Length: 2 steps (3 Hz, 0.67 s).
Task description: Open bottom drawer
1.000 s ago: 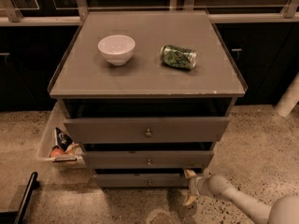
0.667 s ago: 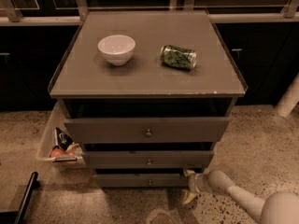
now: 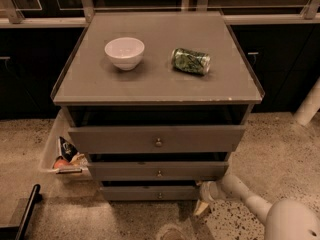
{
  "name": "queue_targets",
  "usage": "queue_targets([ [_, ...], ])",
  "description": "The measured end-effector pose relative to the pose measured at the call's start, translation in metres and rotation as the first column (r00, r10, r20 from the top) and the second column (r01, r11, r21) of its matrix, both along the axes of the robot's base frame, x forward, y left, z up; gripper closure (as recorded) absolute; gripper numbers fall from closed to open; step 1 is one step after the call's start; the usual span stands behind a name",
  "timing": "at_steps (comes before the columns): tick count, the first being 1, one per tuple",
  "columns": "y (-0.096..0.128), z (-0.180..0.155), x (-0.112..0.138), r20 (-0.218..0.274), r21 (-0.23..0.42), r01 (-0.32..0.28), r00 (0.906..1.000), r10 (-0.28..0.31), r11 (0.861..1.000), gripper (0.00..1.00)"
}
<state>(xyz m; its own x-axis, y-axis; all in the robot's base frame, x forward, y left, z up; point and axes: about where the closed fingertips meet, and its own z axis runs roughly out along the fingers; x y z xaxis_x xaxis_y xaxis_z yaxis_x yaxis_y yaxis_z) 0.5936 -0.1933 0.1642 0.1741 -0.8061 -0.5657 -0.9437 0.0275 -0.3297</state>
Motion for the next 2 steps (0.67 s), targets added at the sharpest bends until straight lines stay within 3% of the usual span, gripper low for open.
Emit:
queue_targets([
  [2,-0.0017,-0.0110,0.0033,-0.049,0.016,0.017,0.9987,-0.016,1.000,0.00],
])
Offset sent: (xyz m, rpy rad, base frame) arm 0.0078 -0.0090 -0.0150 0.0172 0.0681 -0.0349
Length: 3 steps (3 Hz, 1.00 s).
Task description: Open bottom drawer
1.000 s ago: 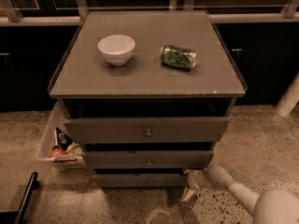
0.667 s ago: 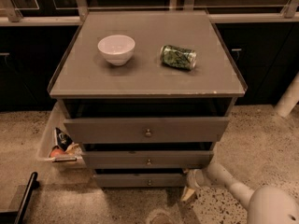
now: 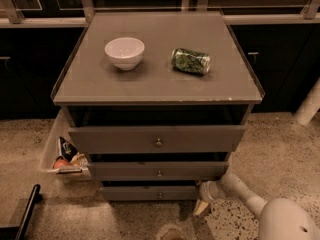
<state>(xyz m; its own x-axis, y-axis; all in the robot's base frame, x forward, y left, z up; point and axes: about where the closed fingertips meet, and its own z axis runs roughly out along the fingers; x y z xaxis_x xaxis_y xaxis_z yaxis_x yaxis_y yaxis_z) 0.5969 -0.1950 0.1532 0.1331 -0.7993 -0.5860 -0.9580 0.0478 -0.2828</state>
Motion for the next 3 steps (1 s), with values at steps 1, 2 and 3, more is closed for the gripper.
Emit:
queue_targets([
  [1,0.0000,0.0000,0.0000,0.000,0.000,0.000,1.0000,0.000,1.000,0.19],
  [2,0.0001,0.0000,0.0000,0.000,0.000,0.000,1.0000,0.000,1.000,0.42],
  [3,0.0017,0.0035,0.0010,-0.002,0.001,-0.003,1.0000,0.003,1.000,0.65],
])
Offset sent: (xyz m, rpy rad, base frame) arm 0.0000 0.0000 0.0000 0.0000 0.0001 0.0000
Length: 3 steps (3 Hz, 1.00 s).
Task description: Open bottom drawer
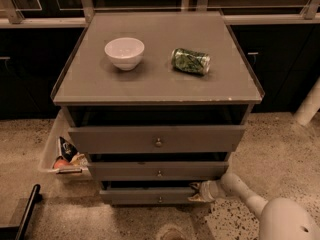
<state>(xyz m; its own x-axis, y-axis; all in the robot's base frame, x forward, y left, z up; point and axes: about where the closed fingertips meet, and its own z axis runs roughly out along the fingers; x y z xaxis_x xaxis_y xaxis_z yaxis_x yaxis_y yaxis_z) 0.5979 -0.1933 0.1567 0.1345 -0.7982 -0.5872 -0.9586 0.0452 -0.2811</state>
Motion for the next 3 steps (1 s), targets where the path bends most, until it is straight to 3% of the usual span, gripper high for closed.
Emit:
queue_targets([
  [1,-0.0066,-0.0034,-0.0122,-0.004,-0.005,0.011,0.9999,-0.011,1.000,0.88],
  [2,-0.0066,-0.0034,-0.0123,-0.004,-0.004,0.011,0.9999,-0.011,1.000,0.85],
  [3,-0.0066,-0.0032,-0.0123,-0.004,-0.004,0.011,0.9999,-0.011,1.000,0.62],
])
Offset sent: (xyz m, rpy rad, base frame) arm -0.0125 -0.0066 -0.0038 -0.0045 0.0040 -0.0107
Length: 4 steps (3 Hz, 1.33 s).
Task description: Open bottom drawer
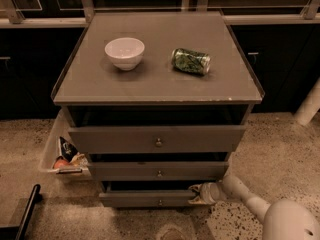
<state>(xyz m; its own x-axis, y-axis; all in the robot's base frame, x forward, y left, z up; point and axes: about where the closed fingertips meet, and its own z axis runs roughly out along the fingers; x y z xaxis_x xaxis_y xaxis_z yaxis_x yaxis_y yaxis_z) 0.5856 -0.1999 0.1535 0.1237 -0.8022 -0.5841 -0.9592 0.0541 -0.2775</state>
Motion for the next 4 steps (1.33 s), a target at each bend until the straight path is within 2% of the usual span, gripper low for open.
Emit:
queue_targets([
  [1,0.001,0.002,0.000,0.000,0.000,0.000,1.0000,0.000,1.000,0.39],
  [2,-0.002,0.002,-0.007,-0.004,0.026,0.009,0.9999,-0.009,1.000,0.41],
  [4,-0.024,0.006,-0.044,-0.005,0.112,0.030,0.9995,-0.030,0.993,0.88],
])
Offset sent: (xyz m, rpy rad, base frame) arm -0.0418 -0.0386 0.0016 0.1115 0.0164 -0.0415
